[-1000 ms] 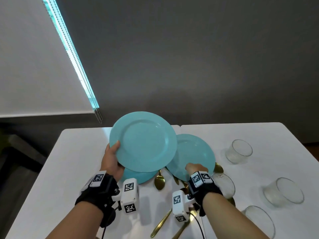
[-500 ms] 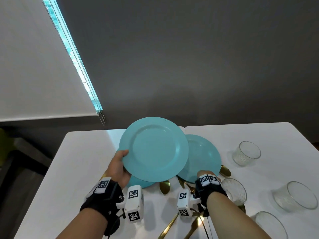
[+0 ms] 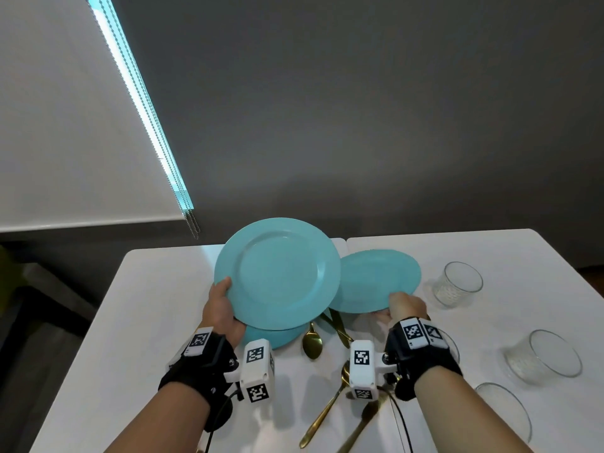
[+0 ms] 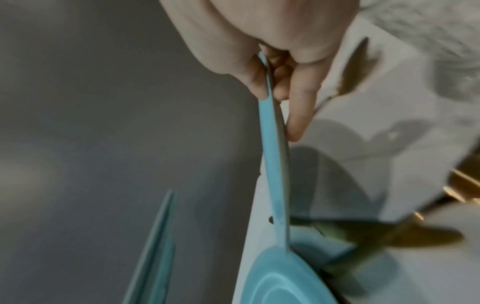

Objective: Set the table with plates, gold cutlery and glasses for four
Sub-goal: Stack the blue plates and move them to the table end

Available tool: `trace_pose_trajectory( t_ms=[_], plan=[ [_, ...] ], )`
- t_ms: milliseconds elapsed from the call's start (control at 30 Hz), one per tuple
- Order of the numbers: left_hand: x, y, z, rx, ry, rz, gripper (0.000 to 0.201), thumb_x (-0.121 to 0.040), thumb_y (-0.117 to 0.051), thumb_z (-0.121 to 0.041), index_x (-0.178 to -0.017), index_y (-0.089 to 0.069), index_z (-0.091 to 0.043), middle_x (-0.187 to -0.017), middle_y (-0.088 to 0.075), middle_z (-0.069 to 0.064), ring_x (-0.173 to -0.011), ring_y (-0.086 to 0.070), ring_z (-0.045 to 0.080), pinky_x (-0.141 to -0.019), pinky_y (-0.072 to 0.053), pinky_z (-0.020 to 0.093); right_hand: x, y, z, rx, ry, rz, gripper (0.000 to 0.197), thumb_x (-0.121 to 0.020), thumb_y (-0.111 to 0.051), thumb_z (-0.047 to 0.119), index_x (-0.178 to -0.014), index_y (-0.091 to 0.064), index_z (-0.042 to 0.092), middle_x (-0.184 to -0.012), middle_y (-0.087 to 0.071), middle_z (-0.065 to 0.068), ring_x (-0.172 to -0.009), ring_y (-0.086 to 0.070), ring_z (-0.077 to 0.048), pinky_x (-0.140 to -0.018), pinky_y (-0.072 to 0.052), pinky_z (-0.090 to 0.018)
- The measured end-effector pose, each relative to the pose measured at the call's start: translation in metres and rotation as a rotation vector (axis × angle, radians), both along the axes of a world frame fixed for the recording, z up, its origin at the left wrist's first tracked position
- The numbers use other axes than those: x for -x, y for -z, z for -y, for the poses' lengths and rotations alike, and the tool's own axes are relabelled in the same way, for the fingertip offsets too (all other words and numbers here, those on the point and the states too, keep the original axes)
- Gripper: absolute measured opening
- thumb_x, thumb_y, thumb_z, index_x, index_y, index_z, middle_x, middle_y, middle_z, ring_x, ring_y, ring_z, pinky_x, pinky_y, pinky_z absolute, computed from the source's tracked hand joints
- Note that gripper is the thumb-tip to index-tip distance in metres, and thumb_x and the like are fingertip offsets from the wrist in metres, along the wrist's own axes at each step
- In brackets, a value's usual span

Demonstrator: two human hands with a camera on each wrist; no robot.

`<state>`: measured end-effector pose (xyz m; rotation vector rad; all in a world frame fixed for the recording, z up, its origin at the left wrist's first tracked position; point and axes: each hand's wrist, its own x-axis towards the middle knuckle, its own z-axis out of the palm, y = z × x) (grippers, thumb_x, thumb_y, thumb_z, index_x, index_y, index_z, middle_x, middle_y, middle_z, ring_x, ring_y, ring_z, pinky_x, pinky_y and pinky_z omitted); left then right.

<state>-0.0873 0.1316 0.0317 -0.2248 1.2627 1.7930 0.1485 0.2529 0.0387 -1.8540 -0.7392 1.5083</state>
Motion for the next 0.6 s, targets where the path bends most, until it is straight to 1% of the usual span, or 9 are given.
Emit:
trace_pose_trajectory(
  t_ms=[33, 100, 167, 233, 300, 367, 400, 500, 600],
  plan=[
    [0.0, -0.002, 0.0, -0.002, -0.015, -0.001, 0.04, -0.093, -0.048, -0.027, -0.132, -0.049, -0.017, -0.128, -0.061, 0.008, -0.093, -0.062, 0.025, -0.084, -0.051, 0.043, -0.002, -0.006, -0.004, -0.052, 0.018, 0.011, 0.032, -0.075, -0.044, -0.003, -0.099, -0.064, 0.0, -0.081, -0.067, -0.014, -0.076, -0.066, -0.036, -0.075, -0.058, -0.052],
    [-0.002, -0.006, 0.001, 0.005, -0.036, 0.0, 0.039, -0.093, -0.049, -0.029, -0.13, -0.05, -0.018, -0.121, -0.062, 0.007, -0.089, -0.062, 0.024, -0.086, -0.049, 0.043, -0.007, -0.013, -0.016, -0.189, 0.065, 0.089, 0.036, -0.071, -0.045, 0.005, -0.101, -0.066, 0.003, -0.093, -0.069, -0.015, -0.089, -0.067, -0.039, -0.079, -0.056, -0.055],
    [-0.003, -0.01, 0.002, 0.009, -0.054, 0.001, 0.04, -0.095, -0.047, -0.031, -0.133, -0.048, -0.02, -0.116, -0.061, 0.005, -0.089, -0.062, 0.023, -0.084, -0.048, 0.04, -0.01, -0.027, -0.023, -0.309, 0.087, 0.191, 0.032, -0.077, -0.046, 0.016, -0.102, -0.064, 0.007, -0.106, -0.067, -0.016, -0.101, -0.063, -0.04, -0.087, -0.053, -0.053],
    [-0.004, -0.012, 0.003, 0.012, -0.063, -0.007, 0.041, -0.096, -0.045, -0.033, -0.136, -0.045, -0.019, -0.116, -0.059, 0.003, -0.097, -0.059, 0.025, -0.085, -0.047, 0.039, -0.011, -0.051, -0.021, -0.402, 0.127, 0.19, 0.022, -0.087, -0.046, 0.023, -0.1, -0.06, 0.012, -0.107, -0.063, -0.013, -0.105, -0.06, -0.037, -0.092, -0.05, -0.052],
    [-0.006, -0.012, 0.003, 0.012, -0.05, -0.02, 0.041, -0.098, -0.04, -0.036, -0.136, -0.045, -0.02, -0.12, -0.059, 0.004, -0.101, -0.058, 0.025, -0.086, -0.047, 0.04, -0.009, -0.071, -0.016, -0.443, 0.165, 0.047, 0.013, -0.094, -0.046, 0.021, -0.099, -0.056, 0.016, -0.104, -0.059, -0.007, -0.101, -0.06, -0.031, -0.089, -0.052, -0.049],
    [-0.008, -0.013, 0.002, 0.006, -0.004, -0.041, 0.046, -0.099, -0.033, -0.046, -0.135, -0.045, -0.021, -0.124, -0.059, 0.004, -0.102, -0.057, 0.026, -0.088, -0.046, 0.04, -0.006, -0.081, -0.008, -0.417, 0.148, -0.163, 0.019, -0.097, -0.046, 0.015, -0.112, -0.057, 0.011, -0.108, -0.058, -0.006, -0.099, -0.059, -0.026, -0.083, -0.054, -0.043],
    [-0.01, -0.014, 0.001, 0.009, 0.022, -0.05, 0.05, -0.098, -0.029, -0.051, -0.135, -0.045, -0.022, -0.122, -0.059, 0.004, -0.101, -0.057, 0.025, -0.089, -0.046, 0.039, -0.002, -0.084, -0.003, -0.389, 0.109, -0.234, 0.024, -0.098, -0.045, 0.012, -0.119, -0.056, 0.007, -0.109, -0.058, -0.007, -0.099, -0.058, -0.025, -0.081, -0.053, -0.042],
    [-0.015, -0.017, -0.001, 0.035, 0.058, -0.065, 0.057, -0.096, -0.026, -0.057, -0.133, -0.046, -0.019, -0.112, -0.059, 0.003, -0.1, -0.056, 0.024, -0.089, -0.045, 0.037, 0.01, -0.077, 0.009, -0.296, -0.055, -0.277, 0.027, -0.1, -0.043, 0.011, -0.125, -0.053, 0.004, -0.111, -0.058, -0.011, -0.098, -0.057, -0.027, -0.08, -0.051, -0.042],
    [-0.017, -0.016, -0.002, 0.048, 0.095, -0.077, 0.063, -0.093, -0.026, -0.062, -0.133, -0.048, -0.02, -0.115, -0.06, 0.002, -0.103, -0.057, 0.025, -0.093, -0.046, 0.037, 0.02, -0.06, 0.018, -0.206, -0.172, -0.217, 0.026, -0.1, -0.045, 0.013, -0.123, -0.054, 0.006, -0.115, -0.059, -0.012, -0.098, -0.059, -0.028, -0.066, -0.054, -0.038]
  ],
)
